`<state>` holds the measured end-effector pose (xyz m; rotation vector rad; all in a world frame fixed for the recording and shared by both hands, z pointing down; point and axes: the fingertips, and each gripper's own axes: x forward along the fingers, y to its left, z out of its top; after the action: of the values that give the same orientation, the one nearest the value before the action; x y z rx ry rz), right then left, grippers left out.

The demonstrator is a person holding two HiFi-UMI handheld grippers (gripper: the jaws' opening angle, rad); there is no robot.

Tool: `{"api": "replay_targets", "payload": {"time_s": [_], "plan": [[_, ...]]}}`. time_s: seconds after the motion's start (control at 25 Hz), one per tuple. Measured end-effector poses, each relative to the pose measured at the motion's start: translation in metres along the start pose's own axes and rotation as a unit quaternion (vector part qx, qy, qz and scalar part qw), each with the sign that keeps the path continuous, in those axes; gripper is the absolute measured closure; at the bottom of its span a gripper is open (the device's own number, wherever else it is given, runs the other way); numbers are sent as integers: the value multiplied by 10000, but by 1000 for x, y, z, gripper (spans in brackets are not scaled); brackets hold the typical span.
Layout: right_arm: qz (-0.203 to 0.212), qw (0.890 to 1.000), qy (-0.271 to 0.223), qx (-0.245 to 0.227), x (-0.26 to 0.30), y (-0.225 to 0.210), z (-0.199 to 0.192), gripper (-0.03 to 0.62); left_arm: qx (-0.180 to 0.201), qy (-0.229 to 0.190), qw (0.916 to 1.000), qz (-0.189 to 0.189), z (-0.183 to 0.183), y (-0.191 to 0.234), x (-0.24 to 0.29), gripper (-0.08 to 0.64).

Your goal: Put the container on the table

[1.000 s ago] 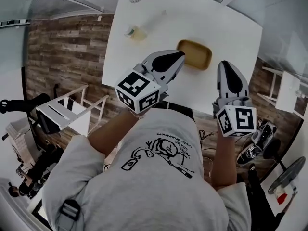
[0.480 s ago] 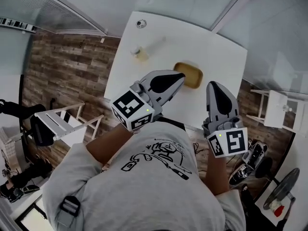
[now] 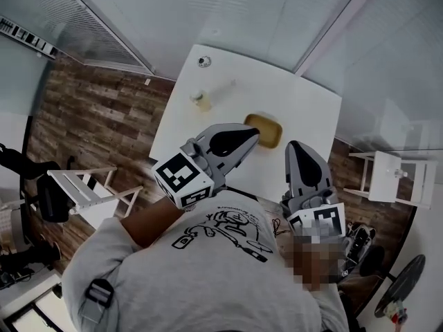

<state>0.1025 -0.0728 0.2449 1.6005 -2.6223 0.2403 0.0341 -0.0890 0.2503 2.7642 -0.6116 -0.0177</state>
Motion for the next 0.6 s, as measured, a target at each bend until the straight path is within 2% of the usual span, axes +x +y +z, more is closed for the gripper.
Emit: {"api": "replay_targets", "payload": {"time_s": [0.36,0.6], "plan": [[-31,9998,-149,-160,-10,5,17,586,46,-73,9996,256,6,0,-12,555],[-136,9994,-152,-276,-11,5,19,586,91,-143,9996,205,9,-2,-9,555]]}}
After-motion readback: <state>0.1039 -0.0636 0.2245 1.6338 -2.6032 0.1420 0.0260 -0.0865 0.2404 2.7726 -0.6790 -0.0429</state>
